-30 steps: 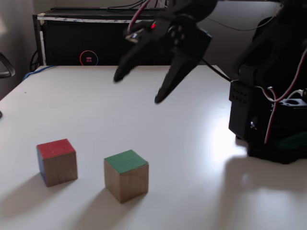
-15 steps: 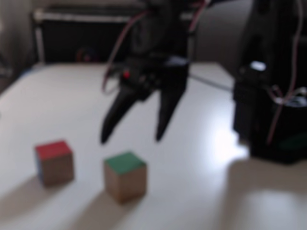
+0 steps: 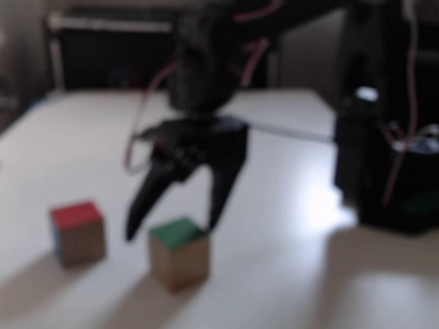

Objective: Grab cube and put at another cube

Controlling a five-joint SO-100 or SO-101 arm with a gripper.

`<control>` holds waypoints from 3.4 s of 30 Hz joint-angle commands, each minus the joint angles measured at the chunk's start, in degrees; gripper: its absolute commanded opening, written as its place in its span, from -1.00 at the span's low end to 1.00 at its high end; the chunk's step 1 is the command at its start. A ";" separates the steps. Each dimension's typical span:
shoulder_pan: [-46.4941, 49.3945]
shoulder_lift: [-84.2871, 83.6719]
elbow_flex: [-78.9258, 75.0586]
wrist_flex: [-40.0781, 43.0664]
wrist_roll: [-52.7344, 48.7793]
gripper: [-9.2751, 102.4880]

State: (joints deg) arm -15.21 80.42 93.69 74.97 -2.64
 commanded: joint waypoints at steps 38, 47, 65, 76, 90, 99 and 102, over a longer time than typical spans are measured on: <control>-2.20 -0.09 -20.83 10.20 4.83 -0.67; 2.11 -10.63 -44.82 21.09 6.59 -0.65; 8.00 -31.29 -74.18 28.48 7.29 -0.65; 11.51 -33.75 -75.59 28.48 5.54 -0.65; 11.95 -37.79 -79.63 28.56 5.36 -0.64; 10.99 -39.46 -80.33 28.56 5.80 -0.54; 10.90 -39.64 -80.24 28.56 6.06 -0.41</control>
State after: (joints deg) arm -3.78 40.17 16.35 103.27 3.08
